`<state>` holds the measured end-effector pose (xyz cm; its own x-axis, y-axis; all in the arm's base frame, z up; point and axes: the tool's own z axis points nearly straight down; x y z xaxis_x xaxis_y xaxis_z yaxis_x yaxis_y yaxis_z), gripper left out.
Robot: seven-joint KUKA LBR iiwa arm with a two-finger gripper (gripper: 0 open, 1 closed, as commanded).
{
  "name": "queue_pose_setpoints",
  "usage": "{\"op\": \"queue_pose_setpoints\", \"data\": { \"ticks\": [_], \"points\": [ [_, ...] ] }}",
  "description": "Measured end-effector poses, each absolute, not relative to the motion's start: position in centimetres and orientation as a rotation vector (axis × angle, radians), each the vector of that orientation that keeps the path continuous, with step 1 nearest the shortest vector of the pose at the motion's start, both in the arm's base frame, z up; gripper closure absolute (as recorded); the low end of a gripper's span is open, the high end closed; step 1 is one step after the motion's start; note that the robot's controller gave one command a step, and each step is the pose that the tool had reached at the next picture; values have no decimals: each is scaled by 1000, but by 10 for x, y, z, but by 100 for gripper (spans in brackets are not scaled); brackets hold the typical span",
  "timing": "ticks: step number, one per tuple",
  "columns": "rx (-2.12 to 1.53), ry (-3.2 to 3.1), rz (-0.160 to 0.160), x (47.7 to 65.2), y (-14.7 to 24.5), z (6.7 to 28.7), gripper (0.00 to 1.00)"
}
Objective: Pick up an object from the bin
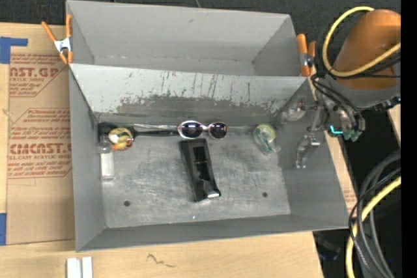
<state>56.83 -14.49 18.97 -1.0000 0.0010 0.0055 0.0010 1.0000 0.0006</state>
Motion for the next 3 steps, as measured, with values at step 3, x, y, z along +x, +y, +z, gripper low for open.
{"op": "queue_pose_setpoints", "data": {
  "ticks": [3],
  "points": [
    [-383, -3121, -4, 588, -89, 155, 0]
  ]
}}
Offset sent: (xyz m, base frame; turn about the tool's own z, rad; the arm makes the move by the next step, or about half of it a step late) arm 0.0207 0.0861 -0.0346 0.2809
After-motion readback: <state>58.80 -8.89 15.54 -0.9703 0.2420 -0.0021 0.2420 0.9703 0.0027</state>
